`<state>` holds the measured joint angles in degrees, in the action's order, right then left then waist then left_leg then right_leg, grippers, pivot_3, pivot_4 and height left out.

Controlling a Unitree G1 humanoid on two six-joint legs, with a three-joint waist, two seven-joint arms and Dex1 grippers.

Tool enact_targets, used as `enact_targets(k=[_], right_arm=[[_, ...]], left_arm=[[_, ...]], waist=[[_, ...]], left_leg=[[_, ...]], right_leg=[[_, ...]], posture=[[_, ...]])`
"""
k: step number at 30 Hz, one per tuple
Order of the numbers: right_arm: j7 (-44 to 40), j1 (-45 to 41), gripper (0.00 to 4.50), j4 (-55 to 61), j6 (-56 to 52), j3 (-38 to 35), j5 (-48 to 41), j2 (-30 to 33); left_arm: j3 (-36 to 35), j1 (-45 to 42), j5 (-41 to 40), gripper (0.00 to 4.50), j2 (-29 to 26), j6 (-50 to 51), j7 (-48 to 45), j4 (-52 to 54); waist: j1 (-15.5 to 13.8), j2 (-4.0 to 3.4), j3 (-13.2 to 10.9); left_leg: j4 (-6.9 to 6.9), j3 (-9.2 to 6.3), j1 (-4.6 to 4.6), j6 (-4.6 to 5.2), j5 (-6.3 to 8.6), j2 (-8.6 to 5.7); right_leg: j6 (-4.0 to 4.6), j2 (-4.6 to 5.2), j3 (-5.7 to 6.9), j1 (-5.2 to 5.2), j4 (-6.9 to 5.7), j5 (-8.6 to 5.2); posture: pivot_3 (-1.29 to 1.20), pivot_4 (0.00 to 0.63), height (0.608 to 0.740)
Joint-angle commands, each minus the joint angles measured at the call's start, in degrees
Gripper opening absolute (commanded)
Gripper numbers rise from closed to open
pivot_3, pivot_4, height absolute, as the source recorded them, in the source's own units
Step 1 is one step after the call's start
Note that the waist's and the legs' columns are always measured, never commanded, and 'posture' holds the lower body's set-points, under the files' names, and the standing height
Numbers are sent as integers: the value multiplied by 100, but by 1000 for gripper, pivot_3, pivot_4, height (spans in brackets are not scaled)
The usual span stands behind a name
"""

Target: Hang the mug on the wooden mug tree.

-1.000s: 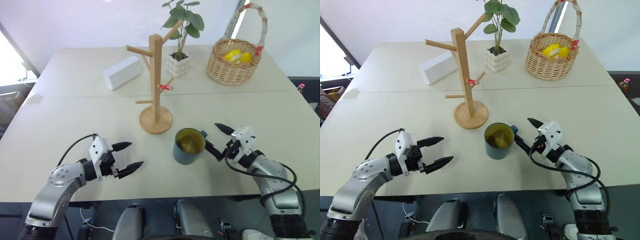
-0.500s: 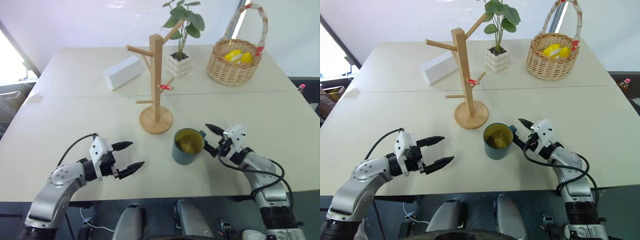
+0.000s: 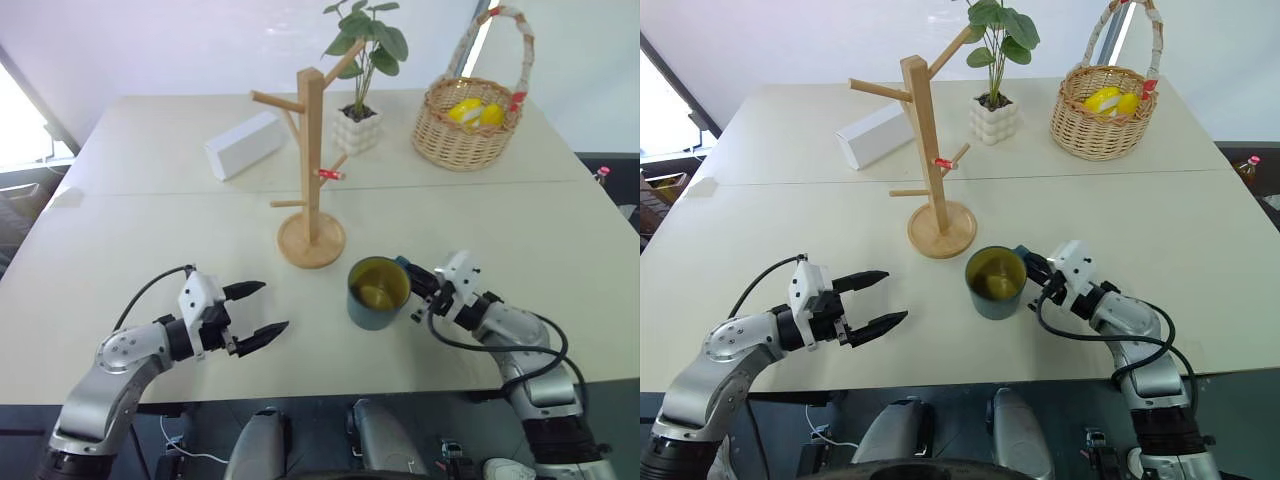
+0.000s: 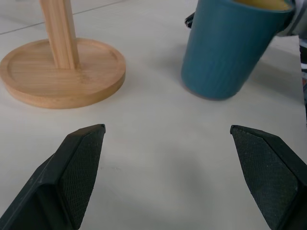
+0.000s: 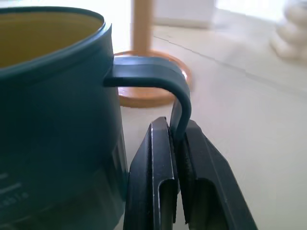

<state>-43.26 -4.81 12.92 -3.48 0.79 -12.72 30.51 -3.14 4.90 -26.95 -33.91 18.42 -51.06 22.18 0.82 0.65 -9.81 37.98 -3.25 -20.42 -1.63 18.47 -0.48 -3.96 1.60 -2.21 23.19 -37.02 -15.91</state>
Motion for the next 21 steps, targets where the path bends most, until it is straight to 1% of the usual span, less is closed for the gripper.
enact_targets(k=[1,4,7,13,17,21], right_arm=[[29,-600,10,1108,-241,143,326,316],[70,-1014,10,1497,-642,188,330,443],[64,-1418,10,1725,-1038,209,335,566],[164,-2490,10,1692,-1786,230,444,714],[232,-2842,10,1548,-2021,329,677,794],[254,-3035,10,1382,-2101,426,867,825]], left_arm=[[-247,-143,-80,4500,-101,-119,-16,21],[-283,-232,-122,4500,-111,-97,-27,9],[-424,-408,-387,4500,-22,36,80,87],[-726,-1058,-1138,4500,-142,612,259,479],[-859,-1388,-1438,4500,-264,886,358,605],[-879,-1483,-1518,4500,-304,975,424,633]], waist=[[1,1,0],[-8,3,1],[-36,12,1],[-15,14,0],[-6,13,0],[-6,13,0]], left_leg=[[1,-1,1,0,0,0],[1,-4,2,0,0,1],[1,-7,-4,0,0,0],[8,-5,-8,0,0,-5],[1,-7,-8,0,0,-3],[2,-4,-8,0,0,-4]], right_leg=[[0,-3,0,-1,0,0],[0,-5,2,-1,-1,0],[0,-2,6,-2,3,0],[-1,7,5,0,4,1],[-1,4,7,3,3,1],[-1,6,7,3,4,1]], posture=[[0,150,740],[0,150,740],[0,150,740],[0,150,740],[0,150,740],[0,150,740]])
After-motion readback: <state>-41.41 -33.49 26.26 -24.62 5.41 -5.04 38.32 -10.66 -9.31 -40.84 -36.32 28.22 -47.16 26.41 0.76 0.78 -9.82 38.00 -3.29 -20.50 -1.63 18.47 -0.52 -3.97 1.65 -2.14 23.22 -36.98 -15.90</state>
